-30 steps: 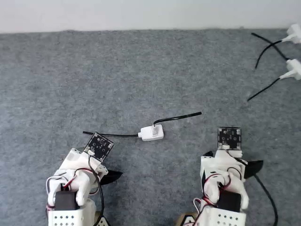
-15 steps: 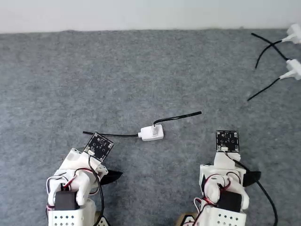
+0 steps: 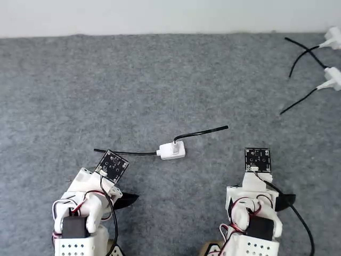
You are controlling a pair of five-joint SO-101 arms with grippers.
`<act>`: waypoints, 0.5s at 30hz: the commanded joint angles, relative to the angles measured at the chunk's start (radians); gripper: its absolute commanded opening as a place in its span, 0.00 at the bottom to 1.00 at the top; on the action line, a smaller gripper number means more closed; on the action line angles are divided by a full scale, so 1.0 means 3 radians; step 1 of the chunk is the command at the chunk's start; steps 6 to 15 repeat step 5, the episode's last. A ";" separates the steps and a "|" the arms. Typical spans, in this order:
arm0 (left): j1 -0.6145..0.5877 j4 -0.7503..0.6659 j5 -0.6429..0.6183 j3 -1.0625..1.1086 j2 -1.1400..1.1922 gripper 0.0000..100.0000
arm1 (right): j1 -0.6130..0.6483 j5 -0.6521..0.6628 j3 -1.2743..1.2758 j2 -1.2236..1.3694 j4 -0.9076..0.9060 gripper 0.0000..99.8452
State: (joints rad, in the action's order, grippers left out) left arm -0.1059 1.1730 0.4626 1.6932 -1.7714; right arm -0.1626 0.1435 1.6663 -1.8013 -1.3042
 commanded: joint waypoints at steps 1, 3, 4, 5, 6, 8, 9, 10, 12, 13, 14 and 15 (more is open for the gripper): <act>0.0010 0.0020 0.0031 -0.0028 0.0010 0.50 | -0.0038 0.0066 0.0056 -0.0049 -0.0018 0.56; 0.0010 0.0020 0.0031 -0.0028 0.0010 0.50 | -0.0038 0.0066 0.0056 -0.0049 -0.0018 0.56; 0.0010 0.0020 0.0031 -0.0028 0.0010 0.50 | -0.0038 0.0066 0.0056 -0.0049 -0.0018 0.56; 0.0010 0.0020 0.0031 -0.0028 0.0010 0.50 | -0.0038 0.0066 0.0056 -0.0049 -0.0018 0.56; 0.0010 0.0020 0.0031 -0.0028 0.0010 0.50 | -0.0038 0.0066 0.0056 -0.0049 -0.0018 0.56; 0.0010 0.0020 0.0031 -0.0028 0.0010 0.50 | -0.0038 0.0066 0.0056 -0.0049 -0.0018 0.56; 0.0010 0.0020 0.0031 -0.0028 0.0010 0.50 | -0.0038 0.0066 0.0056 -0.0049 -0.0018 0.56; 0.0010 0.0020 0.0031 -0.0028 0.0010 0.50 | -0.0038 0.0066 0.0056 -0.0049 -0.0018 0.56; 0.0010 0.0020 0.0031 -0.0028 0.0010 0.50 | -0.0038 0.0066 0.0056 -0.0049 -0.0018 0.56; 0.0010 0.0020 0.0031 -0.0028 0.0010 0.50 | -0.0038 0.0066 0.0056 -0.0049 -0.0018 0.56; 0.0010 0.0020 0.0031 -0.0028 0.0010 0.50 | -0.0038 0.0066 0.0056 -0.0049 -0.0018 0.56; 0.0010 0.0020 0.0031 -0.0028 0.0010 0.50 | -0.0038 0.0066 0.0056 -0.0049 -0.0018 0.56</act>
